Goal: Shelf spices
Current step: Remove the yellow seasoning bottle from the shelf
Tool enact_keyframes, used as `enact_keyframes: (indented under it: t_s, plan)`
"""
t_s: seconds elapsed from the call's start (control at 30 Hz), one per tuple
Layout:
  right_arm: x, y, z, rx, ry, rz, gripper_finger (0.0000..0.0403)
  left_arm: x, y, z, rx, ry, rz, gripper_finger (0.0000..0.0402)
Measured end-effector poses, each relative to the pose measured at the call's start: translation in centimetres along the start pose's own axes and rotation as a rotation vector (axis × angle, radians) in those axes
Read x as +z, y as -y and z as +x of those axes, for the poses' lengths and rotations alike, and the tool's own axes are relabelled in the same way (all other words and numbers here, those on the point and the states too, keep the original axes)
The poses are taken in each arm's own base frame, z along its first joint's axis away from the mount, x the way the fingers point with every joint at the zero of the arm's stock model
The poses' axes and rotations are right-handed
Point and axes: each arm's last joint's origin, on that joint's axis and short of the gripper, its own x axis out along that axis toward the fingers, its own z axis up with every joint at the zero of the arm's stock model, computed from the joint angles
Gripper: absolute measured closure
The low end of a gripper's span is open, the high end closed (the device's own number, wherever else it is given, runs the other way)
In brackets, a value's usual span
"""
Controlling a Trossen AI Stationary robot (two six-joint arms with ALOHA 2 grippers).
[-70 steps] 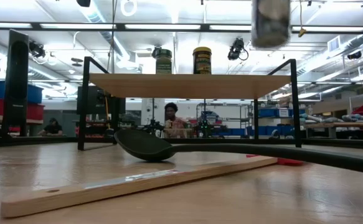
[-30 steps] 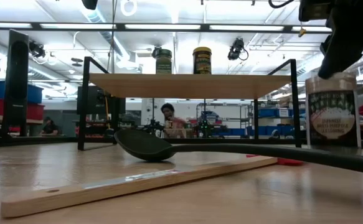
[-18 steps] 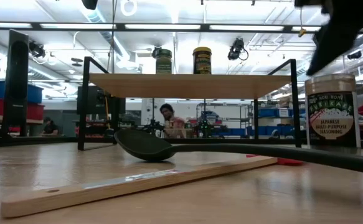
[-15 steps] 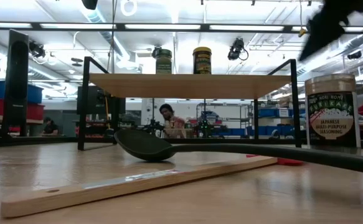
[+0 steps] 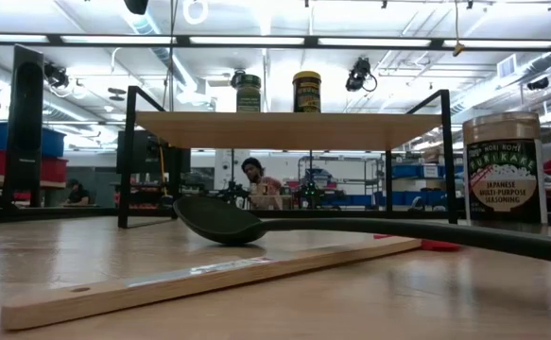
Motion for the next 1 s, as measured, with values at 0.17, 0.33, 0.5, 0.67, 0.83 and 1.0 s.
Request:
enact_keyframes:
  t_s: [0.17, 0.33, 0.5, 0.67, 0.83, 1.0]
  plan:
    - [0.6, 4.5, 2.8, 0.069, 0.004, 0.043, 0.0054, 0.0, 0.0, 0.0, 0.000, 0.000, 0.000, 0.0183]
    - [0.6, 8.5, 4.6, 0.129, 0.047, 0.130, 0.0054, 0.0, 0.0, 0.0, -0.001, 0.000, 0.000, 0.0183]
    - [-0.1, 11.4, 6.1, 0.144, 0.041, 0.180, 0.0054, 0.0, 0.0, 0.0, 0.000, 0.000, 0.001, 0.0183]
    - [-0.7, 11.9, 8.7, 0.177, -0.012, 0.176, 0.0054, 0.0, 0.0, 0.0, 0.000, 0.001, 0.017, 0.0183]
    - [-0.9, 11.6, 10.9, 0.193, -0.031, 0.142, 0.0054, 0.0, 0.0, 0.0, 0.000, 0.001, 0.015, 0.0183]
    - [-1.5, 12.0, 13.2, 0.178, -0.071, 0.152, 0.0054, 0.0, 0.0, 0.0, 0.000, 0.001, 0.014, 0.0183]
